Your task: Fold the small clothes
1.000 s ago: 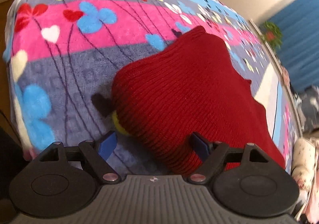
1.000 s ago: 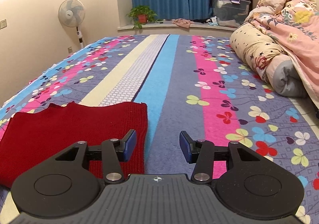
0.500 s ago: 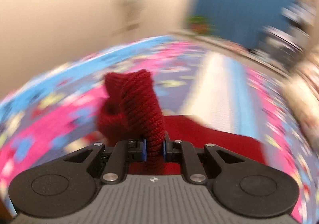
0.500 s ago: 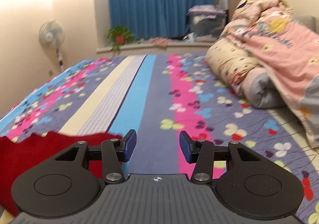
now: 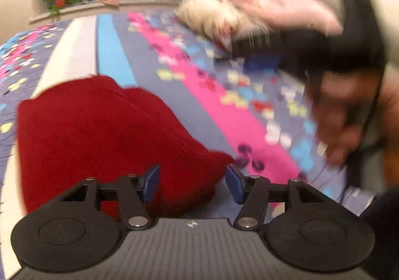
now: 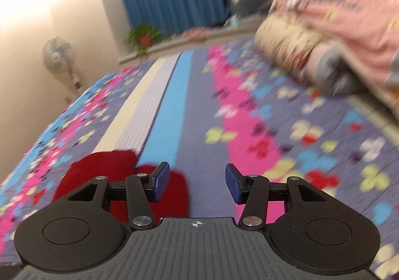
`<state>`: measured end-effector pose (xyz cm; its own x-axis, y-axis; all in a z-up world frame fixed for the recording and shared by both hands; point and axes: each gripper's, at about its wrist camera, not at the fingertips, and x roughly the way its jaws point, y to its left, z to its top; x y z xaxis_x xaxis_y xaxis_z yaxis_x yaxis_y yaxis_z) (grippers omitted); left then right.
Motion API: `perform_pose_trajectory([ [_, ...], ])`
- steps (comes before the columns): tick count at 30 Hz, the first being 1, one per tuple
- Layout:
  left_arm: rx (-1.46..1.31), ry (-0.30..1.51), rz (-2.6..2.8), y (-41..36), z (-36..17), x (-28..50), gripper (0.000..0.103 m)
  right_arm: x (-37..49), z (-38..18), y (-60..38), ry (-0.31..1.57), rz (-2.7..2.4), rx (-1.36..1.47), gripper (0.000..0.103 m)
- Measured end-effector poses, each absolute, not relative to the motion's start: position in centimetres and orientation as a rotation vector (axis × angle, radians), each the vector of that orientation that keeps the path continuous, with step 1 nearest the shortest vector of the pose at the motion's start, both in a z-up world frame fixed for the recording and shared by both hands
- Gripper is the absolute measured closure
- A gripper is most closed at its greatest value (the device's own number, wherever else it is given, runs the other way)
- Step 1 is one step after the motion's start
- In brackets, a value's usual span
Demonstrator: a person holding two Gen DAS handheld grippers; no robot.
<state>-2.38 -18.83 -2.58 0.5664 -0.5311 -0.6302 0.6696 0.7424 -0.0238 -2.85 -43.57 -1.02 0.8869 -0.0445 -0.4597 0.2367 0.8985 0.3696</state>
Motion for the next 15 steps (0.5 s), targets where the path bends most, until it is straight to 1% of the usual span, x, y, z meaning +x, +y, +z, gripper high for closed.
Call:
perform_pose_trajectory([
  [2, 0.223, 0.623, -0.663, -16.7, -0.9, -1.8, 0.04, -1.8, -1.7, -43.1, 0.517, -0.075, 0.461, 0.049],
  [4, 0.243, 0.606, -0.568, -14.8, -0.6, -1.1, 0.04, -0.7, -2.7, -42.0, 0.584, -0.002, 0.475, 0.044],
  [6, 0.222, 0.636, -0.47, -12.5, -1.3, 0.3, 0.046, 0.5, -3.8, -40.6, 0.659, 0.072, 0.484, 0.04],
  [8, 0.172, 0.719, -0.437, -11.0, -3.4, 1.3, 0.053, 1.6, -5.0, -39.0, 0.743, 0.119, 0.468, 0.041],
  [9, 0.181, 0.757, -0.442, -10.9, -4.3, 1.8, 0.053, 2.0, -5.7, -38.1, 0.789, 0.129, 0.45, 0.042],
  [10, 0.237, 0.774, -0.442, -11.2, -5.5, 1.5, 0.052, 2.2, -6.4, -37.4, 0.831, 0.131, 0.427, 0.048],
  [11, 0.312, 0.765, -0.439, -11.6, -6.1, 1.1, 0.05, 2.2, -6.9, -36.8, 0.862, 0.129, 0.406, 0.054],
  [12, 0.387, 0.731, -0.445, -12.0, -6.3, 0.3, 0.049, 2.1, -7.2, -36.6, 0.879, 0.133, 0.4, 0.065],
  [13, 0.432, 0.719, -0.457, -12.5, -6.1, 0.2, 0.048, 1.8, -7.1, -36.5, 0.881, 0.134, 0.408, 0.069],
  [14, 0.447, 0.728, -0.47, -12.7, -5.6, 0.3, 0.042, 1.5, -7.0, -36.7, 0.882, 0.127, 0.419, 0.07],
  [15, 0.437, 0.748, -0.49, -12.7, -5.0, 0.7, 0.033, 1.3, -6.9, -36.9, 0.884, 0.118, 0.428, 0.07],
])
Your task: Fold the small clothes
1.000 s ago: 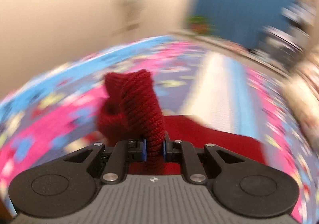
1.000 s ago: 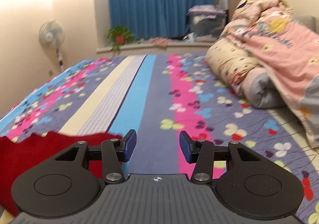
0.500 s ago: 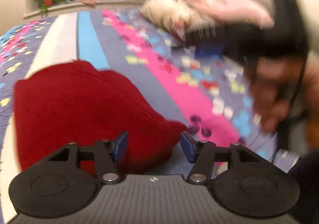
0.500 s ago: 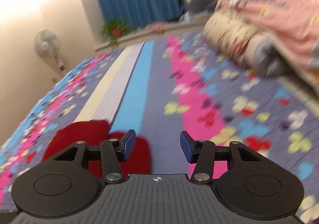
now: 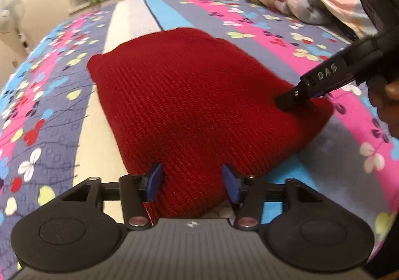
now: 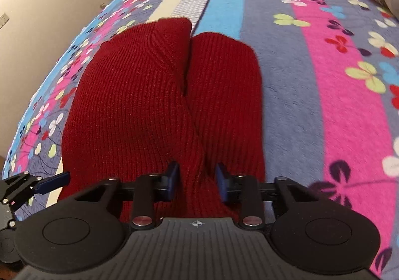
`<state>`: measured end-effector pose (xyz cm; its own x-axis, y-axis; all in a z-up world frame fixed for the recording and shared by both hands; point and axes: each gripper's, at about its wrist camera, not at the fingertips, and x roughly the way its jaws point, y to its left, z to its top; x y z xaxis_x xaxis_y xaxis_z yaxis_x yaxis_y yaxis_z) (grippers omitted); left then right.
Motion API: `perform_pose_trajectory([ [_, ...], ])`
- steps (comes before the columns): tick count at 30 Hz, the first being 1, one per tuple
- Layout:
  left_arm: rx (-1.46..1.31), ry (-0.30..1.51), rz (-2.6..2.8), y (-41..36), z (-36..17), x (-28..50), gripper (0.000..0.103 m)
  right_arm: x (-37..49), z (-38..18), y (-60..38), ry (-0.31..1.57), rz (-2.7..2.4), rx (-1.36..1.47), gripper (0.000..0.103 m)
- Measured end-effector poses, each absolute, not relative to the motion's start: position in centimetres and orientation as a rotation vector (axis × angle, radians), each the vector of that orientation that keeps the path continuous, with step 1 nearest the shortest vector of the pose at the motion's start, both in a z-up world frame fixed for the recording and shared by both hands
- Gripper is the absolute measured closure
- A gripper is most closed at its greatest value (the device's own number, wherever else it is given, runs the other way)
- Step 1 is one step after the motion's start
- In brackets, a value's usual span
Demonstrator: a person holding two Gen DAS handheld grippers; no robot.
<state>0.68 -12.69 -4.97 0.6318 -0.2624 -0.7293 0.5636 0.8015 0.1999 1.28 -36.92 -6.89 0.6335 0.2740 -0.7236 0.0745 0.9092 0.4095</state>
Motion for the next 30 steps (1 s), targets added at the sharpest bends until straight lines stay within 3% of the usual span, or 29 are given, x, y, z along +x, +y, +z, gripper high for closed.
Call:
perform_pose_trajectory([
  [2, 0.373, 0.781, -0.526, -11.8, -3.4, 1.5, 0.018, 1.0, -6.6, -37.3, 0.877, 0.108, 0.453, 0.069],
  [3, 0.347, 0.77, -0.525, -11.6, -2.4, 2.1, 0.016, 0.8, -6.5, -37.3, 0.864, 0.099, 0.471, 0.062],
  [5, 0.299, 0.739, -0.508, -10.7, -0.8, 3.1, 0.013, 0.5, -6.1, -37.5, 0.832, 0.074, 0.467, 0.048],
  [7, 0.223, 0.708, -0.477, -9.4, 0.5, 4.7, 0.0, 0.6, -5.7, -37.6, 0.802, 0.034, 0.425, 0.027],
  [9, 0.142, 0.701, -0.426, -8.7, 1.5, 7.1, 0.001, 1.4, -5.8, -37.6, 0.794, -0.015, 0.364, 0.014],
  [23, -0.522, 0.97, -0.447, -4.6, -6.7, 19.9, 0.0, 3.9, -8.8, -38.7, 0.887, 0.053, 0.562, 0.01],
  [28, -0.573, 0.974, -0.44, -5.1, -7.7, 20.8, 0.0, 4.3, -8.9, -38.5, 0.872, 0.054, 0.572, 0.015],
  [30, -0.566, 0.972, -0.434, -4.9, -7.4, 20.8, 0.008, 4.5, -8.9, -38.5, 0.855, 0.061, 0.571, 0.021],
])
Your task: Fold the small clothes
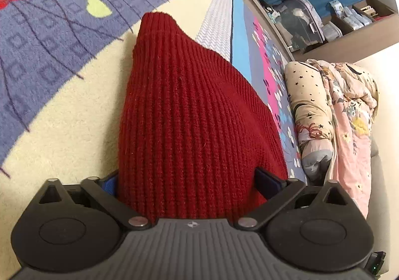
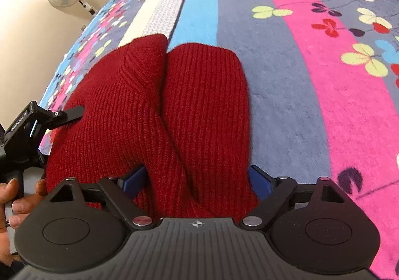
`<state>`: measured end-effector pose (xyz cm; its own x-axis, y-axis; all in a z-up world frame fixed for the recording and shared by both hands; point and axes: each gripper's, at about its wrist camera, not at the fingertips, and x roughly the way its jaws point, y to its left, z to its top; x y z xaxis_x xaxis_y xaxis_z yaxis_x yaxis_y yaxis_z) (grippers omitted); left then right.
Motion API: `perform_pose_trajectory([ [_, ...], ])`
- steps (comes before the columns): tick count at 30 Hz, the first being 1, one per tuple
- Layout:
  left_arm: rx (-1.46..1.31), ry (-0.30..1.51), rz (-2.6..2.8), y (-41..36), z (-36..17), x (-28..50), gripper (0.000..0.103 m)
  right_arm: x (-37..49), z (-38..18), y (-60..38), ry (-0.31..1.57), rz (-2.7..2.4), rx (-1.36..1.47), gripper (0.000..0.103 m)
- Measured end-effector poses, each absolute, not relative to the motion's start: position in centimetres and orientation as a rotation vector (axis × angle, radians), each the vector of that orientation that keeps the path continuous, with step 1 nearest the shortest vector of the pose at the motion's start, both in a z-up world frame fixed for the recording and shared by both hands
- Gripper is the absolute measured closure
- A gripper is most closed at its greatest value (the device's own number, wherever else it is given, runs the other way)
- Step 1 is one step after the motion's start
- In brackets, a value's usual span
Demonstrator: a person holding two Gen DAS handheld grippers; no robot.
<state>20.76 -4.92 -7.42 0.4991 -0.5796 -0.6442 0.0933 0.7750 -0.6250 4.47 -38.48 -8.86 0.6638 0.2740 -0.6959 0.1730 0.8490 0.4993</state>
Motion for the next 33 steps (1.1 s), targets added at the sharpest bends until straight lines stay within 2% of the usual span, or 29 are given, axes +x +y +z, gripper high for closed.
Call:
perform_pose_trajectory([
  [1, -0.549, 0.964, -0.431, -5.0, -7.0, 20.7, 0.013, 4.5, -8.7, -38.2, 0.841, 0.066, 0.564, 0.03],
  [2, -0.526, 0.952, -0.432, -5.3, -6.4, 20.5, 0.025, 4.5, -8.5, -38.1, 0.822, 0.078, 0.557, 0.039],
  [3, -0.502, 0.935, -0.44, -5.2, -5.6, 20.3, 0.035, 4.4, -8.2, -37.8, 0.801, 0.089, 0.556, 0.044],
  [5, -0.481, 0.913, -0.469, -5.0, -4.1, 19.5, 0.04, 4.5, -8.0, -37.6, 0.777, 0.077, 0.551, 0.049],
  [7, -0.445, 0.885, -0.467, -4.4, -2.1, 18.6, 0.041, 4.6, -7.7, -37.3, 0.752, 0.081, 0.551, 0.062],
  [10, -0.376, 0.799, -0.422, -2.1, 1.0, 16.7, 0.041, 4.5, -6.4, -35.5, 0.674, 0.173, 0.528, 0.07],
  [13, -0.337, 0.737, -0.39, 1.9, 3.3, 15.4, 0.04, 4.6, -5.7, -32.3, 0.613, 0.299, 0.502, 0.071],
  [15, -0.306, 0.747, -0.334, 4.5, 3.8, 15.4, 0.031, 4.9, -5.6, -30.0, 0.597, 0.362, 0.47, 0.072],
  [18, -0.193, 0.818, -0.157, 7.0, 4.0, 15.1, 0.032, 5.4, -6.1, -27.4, 0.647, 0.371, 0.379, 0.071],
  [19, -0.157, 0.765, -0.128, 7.7, 4.6, 13.9, 0.032, 5.4, -6.4, -27.0, 0.664, 0.374, 0.361, 0.067],
  [21, -0.107, 0.664, -0.139, 8.5, 5.9, 10.6, 0.024, 5.0, -6.3, -26.9, 0.676, 0.397, 0.356, 0.062],
  [28, -0.04, 0.536, -0.215, 6.7, 5.9, -1.7, 0.015, 0.8, -4.8, -28.6, 0.678, 0.262, 0.298, 0.059],
  [30, -0.001, 0.49, -0.217, 5.2, 4.9, -5.3, 0.001, -2.0, -3.5, -28.8, 0.624, 0.201, 0.24, 0.058],
  [32, 0.042, 0.438, -0.204, 3.8, 3.8, -8.0, 0.0, -4.8, -2.5, -29.0, 0.568, 0.153, 0.226, 0.051],
  [33, 0.067, 0.43, -0.2, 3.2, 3.3, -9.1, 0.0, -6.2, -2.1, -29.0, 0.543, 0.132, 0.238, 0.041],
])
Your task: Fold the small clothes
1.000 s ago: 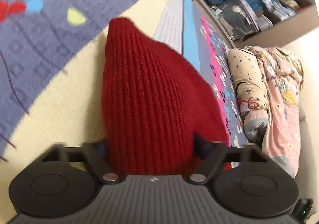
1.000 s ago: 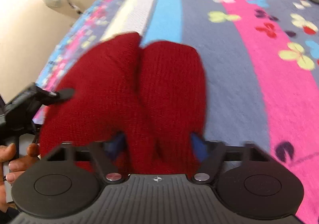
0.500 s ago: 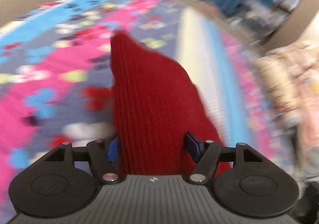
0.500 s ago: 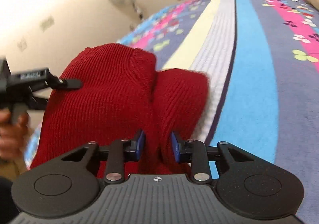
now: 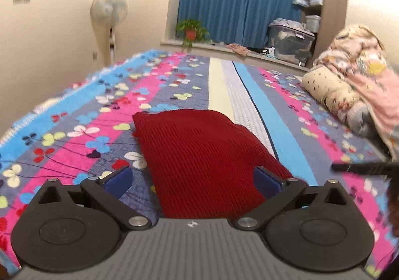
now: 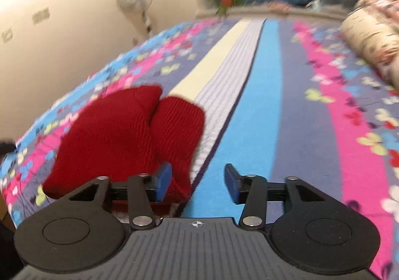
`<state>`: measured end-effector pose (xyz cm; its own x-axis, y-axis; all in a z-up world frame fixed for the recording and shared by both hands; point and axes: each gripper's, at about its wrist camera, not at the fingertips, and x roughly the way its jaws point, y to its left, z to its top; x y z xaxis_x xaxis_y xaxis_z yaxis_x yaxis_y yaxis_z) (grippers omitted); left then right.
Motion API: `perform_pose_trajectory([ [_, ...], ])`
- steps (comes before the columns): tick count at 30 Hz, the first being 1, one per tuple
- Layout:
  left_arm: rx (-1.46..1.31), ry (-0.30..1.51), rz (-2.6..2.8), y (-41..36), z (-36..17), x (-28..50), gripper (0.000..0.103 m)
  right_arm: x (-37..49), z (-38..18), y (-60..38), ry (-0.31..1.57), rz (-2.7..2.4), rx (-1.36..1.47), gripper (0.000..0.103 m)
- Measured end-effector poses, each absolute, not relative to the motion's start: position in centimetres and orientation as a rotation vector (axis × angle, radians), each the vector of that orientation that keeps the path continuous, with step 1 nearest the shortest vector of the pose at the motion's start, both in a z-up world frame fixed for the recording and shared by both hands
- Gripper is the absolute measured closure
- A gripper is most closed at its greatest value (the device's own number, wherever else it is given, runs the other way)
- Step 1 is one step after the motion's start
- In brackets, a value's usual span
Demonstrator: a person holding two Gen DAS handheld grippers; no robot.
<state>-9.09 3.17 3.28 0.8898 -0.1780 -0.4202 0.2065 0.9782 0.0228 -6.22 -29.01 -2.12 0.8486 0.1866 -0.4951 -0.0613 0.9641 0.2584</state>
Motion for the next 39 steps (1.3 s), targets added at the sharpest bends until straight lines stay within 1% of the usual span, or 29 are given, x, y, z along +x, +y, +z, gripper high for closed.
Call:
perform_pose_trajectory([
  [1, 0.085, 0.433, -0.201, 2.7, 2.8, -9.9, 0.0, -7.8, -1.7, -28.9, 0.518, 0.11, 0.252, 0.032],
  [5, 0.097, 0.441, -0.157, 1.5, 1.5, -12.6, 0.0, -12.3, -1.0, -26.8, 0.444, 0.063, 0.213, 0.024],
  [7, 0.089, 0.45, -0.134, 1.5, 0.8, -13.4, 0.0, -14.2, -0.8, -25.5, 0.408, 0.053, 0.195, 0.017],
  [8, 0.08, 0.458, -0.123, 1.6, 0.6, -13.7, 0.0, -14.9, -0.8, -24.9, 0.395, 0.051, 0.19, 0.016],
  [12, 0.088, 0.475, -0.103, 1.4, 0.1, -13.4, 0.0, -16.1, -1.2, -22.8, 0.384, 0.081, 0.166, 0.015],
  [19, 0.093, 0.478, -0.052, 1.5, -0.3, -12.1, 0.0, -13.9, -2.3, -22.4, 0.436, 0.075, 0.168, 0.015],
  [27, 0.098, 0.544, -0.019, 2.1, -1.1, -11.0, 0.0, -12.7, -2.3, -20.7, 0.426, 0.119, 0.135, 0.015],
  [39, 0.091, 0.528, -0.006, 1.7, -1.3, -10.7, 0.0, -11.8, -2.3, -19.5, 0.426, 0.147, 0.083, 0.015],
])
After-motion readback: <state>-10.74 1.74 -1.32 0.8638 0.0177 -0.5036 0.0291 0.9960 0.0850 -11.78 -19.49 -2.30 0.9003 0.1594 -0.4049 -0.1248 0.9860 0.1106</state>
